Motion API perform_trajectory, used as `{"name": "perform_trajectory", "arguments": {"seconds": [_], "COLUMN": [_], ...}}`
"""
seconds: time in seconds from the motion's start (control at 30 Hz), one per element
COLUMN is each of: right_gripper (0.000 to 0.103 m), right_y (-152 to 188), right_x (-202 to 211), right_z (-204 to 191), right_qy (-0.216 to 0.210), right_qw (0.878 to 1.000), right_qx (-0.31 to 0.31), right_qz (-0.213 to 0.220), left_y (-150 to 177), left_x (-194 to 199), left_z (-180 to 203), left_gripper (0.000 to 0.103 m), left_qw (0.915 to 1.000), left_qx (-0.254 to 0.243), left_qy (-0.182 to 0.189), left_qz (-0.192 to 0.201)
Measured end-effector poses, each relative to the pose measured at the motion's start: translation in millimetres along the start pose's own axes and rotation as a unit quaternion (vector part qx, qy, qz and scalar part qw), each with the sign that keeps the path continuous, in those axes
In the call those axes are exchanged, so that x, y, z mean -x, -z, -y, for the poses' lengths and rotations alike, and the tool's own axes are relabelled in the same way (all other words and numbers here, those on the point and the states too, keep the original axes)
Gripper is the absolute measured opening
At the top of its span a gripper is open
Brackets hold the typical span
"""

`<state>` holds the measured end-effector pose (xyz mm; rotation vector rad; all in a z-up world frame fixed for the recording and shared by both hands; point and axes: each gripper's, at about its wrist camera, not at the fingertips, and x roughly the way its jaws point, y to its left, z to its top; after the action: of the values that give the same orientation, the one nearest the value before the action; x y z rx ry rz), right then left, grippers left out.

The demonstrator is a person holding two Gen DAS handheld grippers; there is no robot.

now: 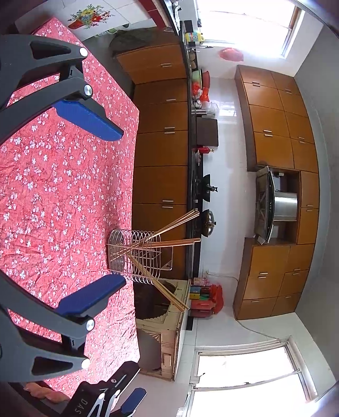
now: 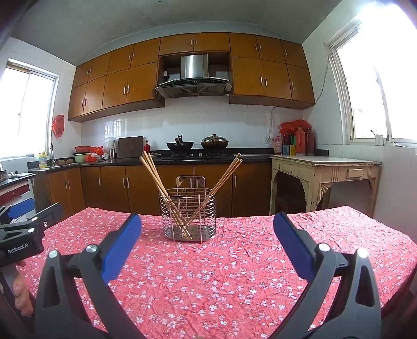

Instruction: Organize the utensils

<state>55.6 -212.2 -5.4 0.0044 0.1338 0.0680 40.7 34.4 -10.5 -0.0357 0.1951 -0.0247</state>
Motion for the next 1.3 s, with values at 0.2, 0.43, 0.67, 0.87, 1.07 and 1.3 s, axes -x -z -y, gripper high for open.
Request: {"name": "perform_trajectory", "arguments": {"seconds": [0.2,0.43,0.67,0.87,1.07,1.3], "right_gripper": [0.099,0.099,0.099,0.099,0.099,0.099], "right_y": [0.9,0.8,0.9,0.5,0.9,2.5], "right_x": [-1.5,-0.6,-0.6,-0.3,-0.4,-0.1], "right_z": [1.1,0.5,0.5,-0.2,-0.1,-0.5], "right_qy": [0.0,0.0,0.0,-0.001,-0.002,-0.002], "right_qw": [1.0,1.0,1.0,1.0,1.0,1.0], "right_qx": [0.001,0.001,0.001,0.0,0.001,0.0], "right_qz": [0.001,0.0,-0.001,-0.001,-0.001,-0.002], "left_y": [-0.6,-0.3,-0.1,0.6,0.5,1.4], "left_x": [-0.7,-1.6,-1.6,-1.2,-1.9,-2.4], "left_z": [0.6,1.6,1.6,0.8,0.8,1.6], "left_gripper": [0.101,0.101,0.101,0.101,0.101,0.101], "left_qw": [1.0,1.0,1.0,1.0,1.0,1.0], "left_qx": [0.004,0.003,0.002,0.004,0.005,0.004], "left_qy": [0.003,0.001,0.002,0.003,0.003,0.004], "left_qz": [0.0,-0.001,-0.002,-0.004,-0.005,-0.006]}}
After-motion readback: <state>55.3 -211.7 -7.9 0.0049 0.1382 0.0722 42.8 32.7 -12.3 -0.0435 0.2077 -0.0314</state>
